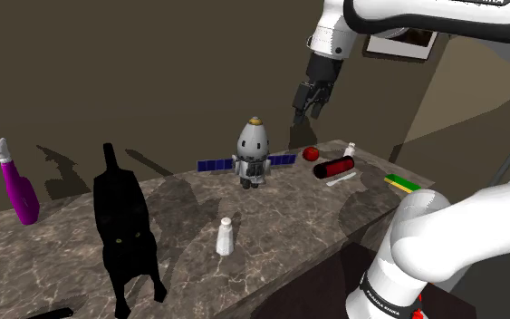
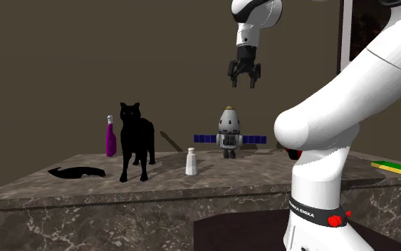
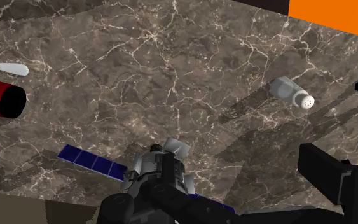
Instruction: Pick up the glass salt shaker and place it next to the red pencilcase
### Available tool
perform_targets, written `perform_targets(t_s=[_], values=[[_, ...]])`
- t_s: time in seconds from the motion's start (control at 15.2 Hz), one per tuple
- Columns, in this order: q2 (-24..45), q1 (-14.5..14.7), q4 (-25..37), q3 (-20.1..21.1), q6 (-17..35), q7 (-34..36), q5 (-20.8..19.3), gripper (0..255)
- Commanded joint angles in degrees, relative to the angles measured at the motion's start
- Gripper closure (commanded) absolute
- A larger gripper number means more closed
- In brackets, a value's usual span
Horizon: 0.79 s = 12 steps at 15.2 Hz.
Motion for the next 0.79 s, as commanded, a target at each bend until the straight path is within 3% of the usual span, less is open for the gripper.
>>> perform_targets(t_s=[0.0,0.73], values=[[0.0,0.0,0.0,0.0,0.0,0.0,0.0,0],[-3.49,2.19,-19.81,9.4,19.79,13.3,7.52,0]])
